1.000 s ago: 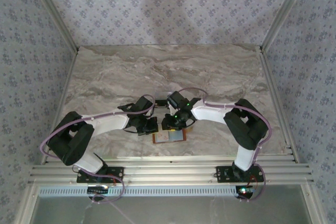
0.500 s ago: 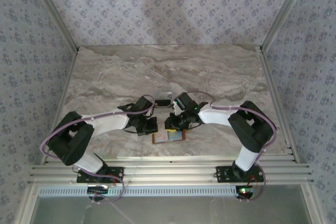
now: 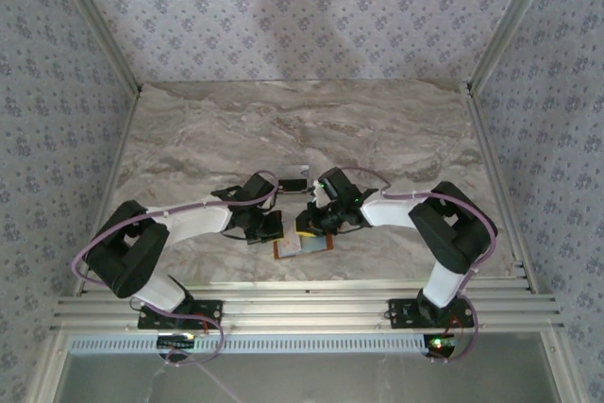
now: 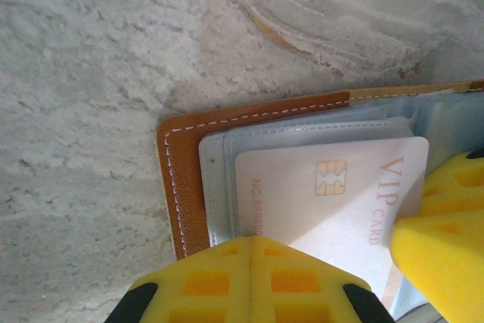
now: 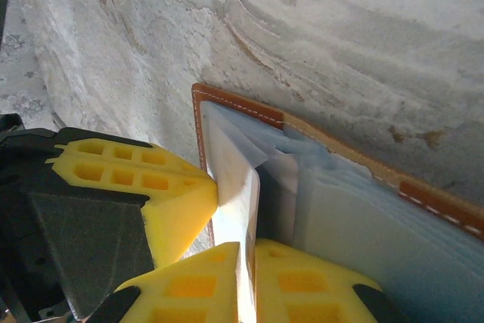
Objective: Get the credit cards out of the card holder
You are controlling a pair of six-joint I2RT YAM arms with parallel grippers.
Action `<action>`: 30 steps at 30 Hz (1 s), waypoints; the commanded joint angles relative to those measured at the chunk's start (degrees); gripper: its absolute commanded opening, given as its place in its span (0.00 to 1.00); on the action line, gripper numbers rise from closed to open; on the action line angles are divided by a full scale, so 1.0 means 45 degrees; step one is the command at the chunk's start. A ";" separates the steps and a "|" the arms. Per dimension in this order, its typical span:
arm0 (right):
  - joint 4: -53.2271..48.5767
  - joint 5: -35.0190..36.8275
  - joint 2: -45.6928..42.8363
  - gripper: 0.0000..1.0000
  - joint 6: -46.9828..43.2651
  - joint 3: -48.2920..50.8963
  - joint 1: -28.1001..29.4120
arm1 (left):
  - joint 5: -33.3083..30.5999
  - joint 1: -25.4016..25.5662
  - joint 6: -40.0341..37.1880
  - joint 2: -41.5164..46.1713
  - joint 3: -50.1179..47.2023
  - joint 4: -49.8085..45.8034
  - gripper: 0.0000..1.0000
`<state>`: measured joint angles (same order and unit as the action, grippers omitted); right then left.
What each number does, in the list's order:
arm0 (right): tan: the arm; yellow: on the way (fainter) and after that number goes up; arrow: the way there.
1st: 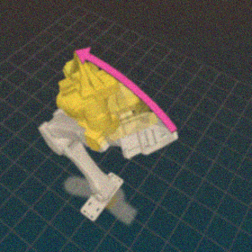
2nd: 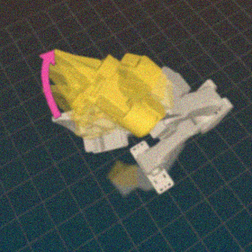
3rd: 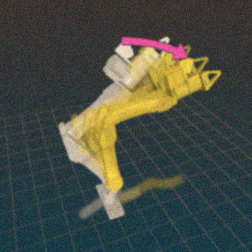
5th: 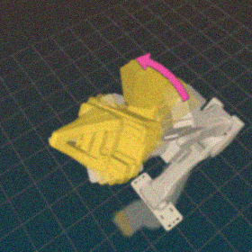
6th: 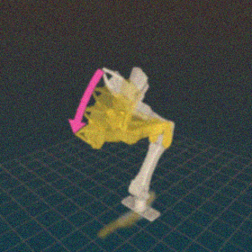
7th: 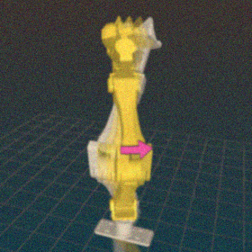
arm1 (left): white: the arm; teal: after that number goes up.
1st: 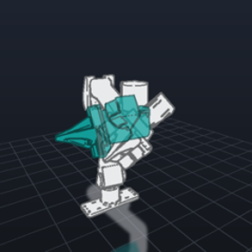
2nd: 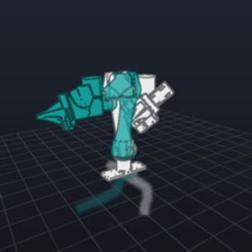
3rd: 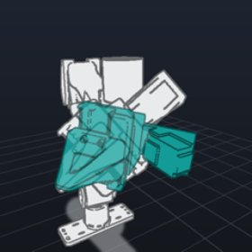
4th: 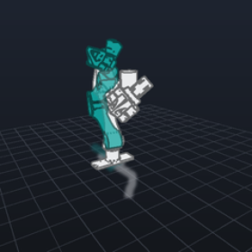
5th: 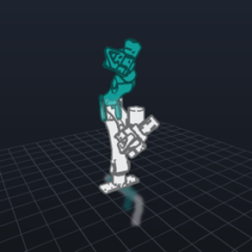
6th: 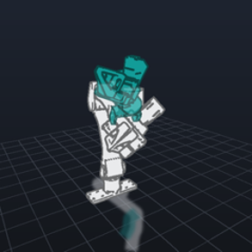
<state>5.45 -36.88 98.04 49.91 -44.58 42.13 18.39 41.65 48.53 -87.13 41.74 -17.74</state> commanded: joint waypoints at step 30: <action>0.1403 -0.1041 -0.1013 0.10 0.0447 0.0864 -0.0535 | -0.0318 0.0129 0.0055 -0.0507 0.0041 -0.0746 0.00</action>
<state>9.69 -39.07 95.55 51.68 -41.01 40.03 18.81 41.76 48.71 -87.57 41.95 -16.93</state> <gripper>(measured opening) 0.099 0.058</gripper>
